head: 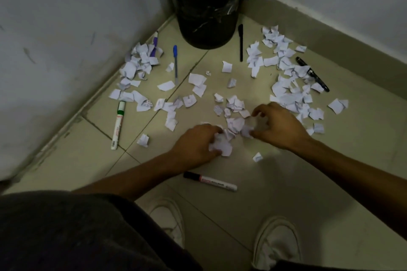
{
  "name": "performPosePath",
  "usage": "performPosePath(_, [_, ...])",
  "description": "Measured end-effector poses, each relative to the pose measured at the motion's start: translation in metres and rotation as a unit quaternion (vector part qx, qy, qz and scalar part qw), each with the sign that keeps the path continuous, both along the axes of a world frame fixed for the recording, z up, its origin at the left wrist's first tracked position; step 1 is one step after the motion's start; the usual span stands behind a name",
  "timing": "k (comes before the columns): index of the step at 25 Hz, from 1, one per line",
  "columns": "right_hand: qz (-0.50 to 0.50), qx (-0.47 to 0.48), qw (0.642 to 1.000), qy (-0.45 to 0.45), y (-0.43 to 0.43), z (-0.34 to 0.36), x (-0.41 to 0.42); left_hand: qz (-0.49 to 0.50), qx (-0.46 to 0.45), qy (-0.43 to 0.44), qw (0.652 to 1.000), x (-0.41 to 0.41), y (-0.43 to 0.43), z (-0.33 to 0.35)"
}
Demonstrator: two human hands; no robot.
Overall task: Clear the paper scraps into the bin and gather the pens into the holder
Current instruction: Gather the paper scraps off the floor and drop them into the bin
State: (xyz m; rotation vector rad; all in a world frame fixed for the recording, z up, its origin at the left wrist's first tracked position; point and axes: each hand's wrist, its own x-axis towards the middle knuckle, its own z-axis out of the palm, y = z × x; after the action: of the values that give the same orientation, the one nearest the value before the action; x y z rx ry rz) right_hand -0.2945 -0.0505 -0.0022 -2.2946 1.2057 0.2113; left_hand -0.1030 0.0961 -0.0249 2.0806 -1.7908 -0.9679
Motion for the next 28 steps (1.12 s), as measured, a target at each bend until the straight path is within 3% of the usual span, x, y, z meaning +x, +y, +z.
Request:
performPosePath(2, [0.013, 0.047, 0.993, 0.108, 0.002, 0.006, -0.007, 0.068, -0.024, -0.056, 0.996, 0.037, 0.016, 0.012])
performPosePath(4, [0.051, 0.075, 0.978, 0.186, 0.015, 0.001, -0.016, 0.125, -0.037, -0.17, 0.977, 0.077, 0.045, 0.018])
performPosePath(6, [0.087, 0.078, 0.974, 0.193, 0.033, -0.011, -0.019, 0.155, 0.043, -0.234, 0.959, 0.099, 0.071, 0.017])
performPosePath(8, [0.102, 0.072, 0.982, 0.139, 0.038, -0.021, -0.013, 0.179, 0.069, -0.2, 0.961, 0.103, 0.082, 0.003])
performPosePath(14, [0.06, 0.087, 0.993, -0.054, 0.01, -0.028, 0.019, 0.166, -0.054, -0.071, 0.982, 0.078, 0.03, -0.018])
performPosePath(17, [0.009, 0.014, 0.993, -0.116, -0.008, -0.018, 0.016, 0.184, -0.083, -0.006, 0.979, 0.06, 0.005, -0.007])
performPosePath(19, [-0.067, -0.08, 0.99, -0.096, -0.033, -0.011, 0.0, 0.191, -0.106, -0.036, 0.975, 0.068, 0.0, 0.0])
performPosePath(20, [-0.109, -0.095, 0.988, -0.044, -0.048, -0.01, -0.012, 0.188, -0.098, -0.074, 0.974, 0.078, -0.001, 0.0])
performPosePath(22, [-0.17, -0.044, 0.982, 0.064, -0.07, -0.015, -0.033, 0.164, -0.028, -0.146, 0.975, 0.097, -0.006, -0.002])
performPosePath(25, [-0.136, 0.0, 0.988, 0.075, -0.07, -0.033, -0.039, 0.077, 0.045, -0.143, 0.986, 0.093, -0.024, -0.016])
performPosePath(28, [-0.035, -0.011, 0.999, 0.03, -0.046, -0.039, -0.007, 0.023, -0.018, -0.092, 0.995, 0.072, -0.037, -0.023])
